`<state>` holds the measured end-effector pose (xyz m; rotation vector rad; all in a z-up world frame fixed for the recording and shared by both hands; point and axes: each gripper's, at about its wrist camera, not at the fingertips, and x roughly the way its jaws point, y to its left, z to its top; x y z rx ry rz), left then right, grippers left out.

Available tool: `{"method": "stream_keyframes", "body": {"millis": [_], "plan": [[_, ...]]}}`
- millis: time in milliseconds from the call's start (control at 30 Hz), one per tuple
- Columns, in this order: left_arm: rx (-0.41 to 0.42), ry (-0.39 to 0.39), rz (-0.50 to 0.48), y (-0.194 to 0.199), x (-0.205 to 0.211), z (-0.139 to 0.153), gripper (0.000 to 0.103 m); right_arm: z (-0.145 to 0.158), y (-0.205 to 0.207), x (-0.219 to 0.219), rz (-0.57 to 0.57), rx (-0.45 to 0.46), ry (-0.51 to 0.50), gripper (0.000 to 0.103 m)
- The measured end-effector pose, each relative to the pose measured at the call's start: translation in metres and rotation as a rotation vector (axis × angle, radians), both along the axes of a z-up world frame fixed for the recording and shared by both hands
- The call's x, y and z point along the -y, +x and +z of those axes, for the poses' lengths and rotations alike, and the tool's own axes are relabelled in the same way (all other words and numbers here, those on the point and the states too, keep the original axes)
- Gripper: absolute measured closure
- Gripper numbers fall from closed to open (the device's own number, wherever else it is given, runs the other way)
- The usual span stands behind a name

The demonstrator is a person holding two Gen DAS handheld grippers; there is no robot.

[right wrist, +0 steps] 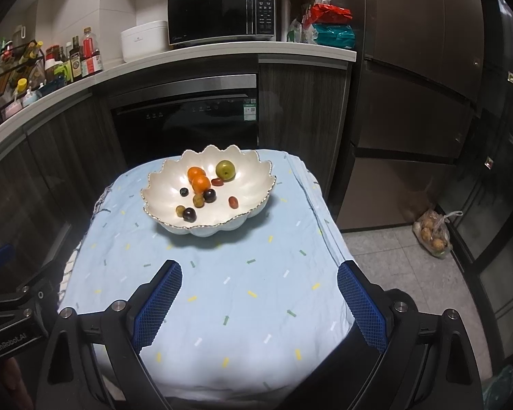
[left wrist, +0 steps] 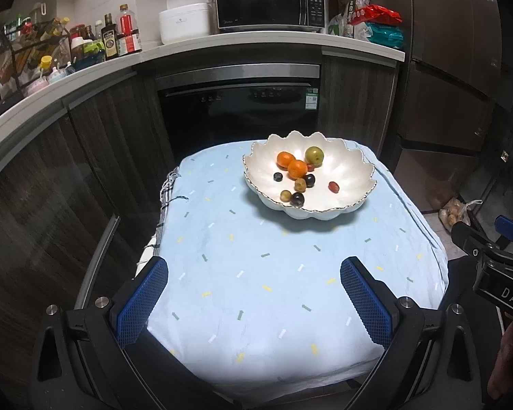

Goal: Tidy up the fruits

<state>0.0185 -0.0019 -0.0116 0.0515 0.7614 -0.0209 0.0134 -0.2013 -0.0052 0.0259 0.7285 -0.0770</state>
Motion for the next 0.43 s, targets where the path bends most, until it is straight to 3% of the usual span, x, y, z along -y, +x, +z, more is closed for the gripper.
{"method": "stream_keyframes", "body": {"millis": [433], "plan": [[-0.023, 0.000, 0.002, 0.0070, -0.0005, -0.0064, 0.000, -0.0028, 0.0027, -0.0022, -0.004, -0.008, -0.009, 0.009]]}}
